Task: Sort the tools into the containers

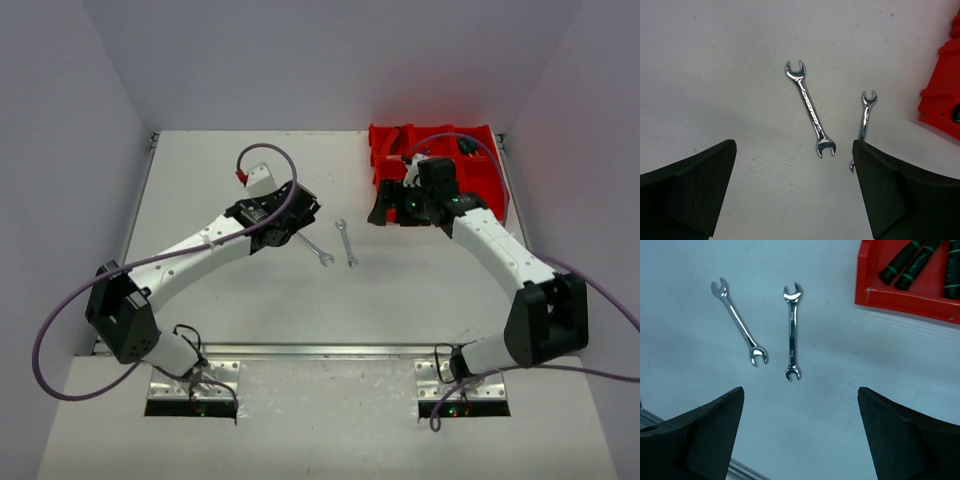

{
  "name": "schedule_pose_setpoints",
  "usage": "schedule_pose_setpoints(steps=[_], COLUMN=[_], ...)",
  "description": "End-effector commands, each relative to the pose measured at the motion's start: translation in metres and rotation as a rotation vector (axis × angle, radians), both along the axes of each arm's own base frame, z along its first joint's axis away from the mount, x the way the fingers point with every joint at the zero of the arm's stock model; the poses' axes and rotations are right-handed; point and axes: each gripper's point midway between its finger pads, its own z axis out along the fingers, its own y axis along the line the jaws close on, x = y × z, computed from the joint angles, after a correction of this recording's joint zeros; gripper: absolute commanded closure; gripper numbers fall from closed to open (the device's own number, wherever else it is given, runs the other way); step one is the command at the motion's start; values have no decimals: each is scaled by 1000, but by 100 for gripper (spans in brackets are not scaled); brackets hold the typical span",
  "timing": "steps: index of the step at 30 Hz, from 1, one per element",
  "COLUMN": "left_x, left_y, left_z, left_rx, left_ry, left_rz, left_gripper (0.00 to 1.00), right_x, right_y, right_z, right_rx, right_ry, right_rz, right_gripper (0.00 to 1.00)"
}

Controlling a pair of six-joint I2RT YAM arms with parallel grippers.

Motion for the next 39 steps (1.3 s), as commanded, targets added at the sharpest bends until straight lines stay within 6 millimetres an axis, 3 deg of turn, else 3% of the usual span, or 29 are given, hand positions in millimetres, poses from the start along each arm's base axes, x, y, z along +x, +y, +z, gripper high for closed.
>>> schedule_pose_setpoints(steps=[1,3,5,9,11,16,20,28,33,39], left_x=[-6,-17,-30,-51,-68,-85,-93,-99,-100,-100], left_y=[36,50,63,79,91,111,117,114,114,112], left_z=[49,61,74,90,97,84,73,81,82,81], left_rx=[-37,-16,27,95,135,200,189,131,122,114], left_ry=[-145,-177,-207,-243,-262,-262,-273,-335,-348,-346], left_rz=[68,46,-11,-133,-206,-231,-227,-255,-254,-265], left_gripper=[0,0,0,0,0,0,0,0,0,0], right_x=[20,30,34,46,52,53,47,20,11,7], right_y=[43,65,73,90,100,101,97,90,84,79], right_z=[-21,-37,-65,-85,-106,-138,-149,-175,-179,-183], right_rx=[-151,-228,-315,-377,-429,-481,-492,-503,-523,-558], right_ry=[56,81,123,141,168,235,255,366,402,443], right_rz=[80,109,112,131,143,152,151,185,185,191], right_gripper=[12,15,18,23,27,34,40,62,68,100])
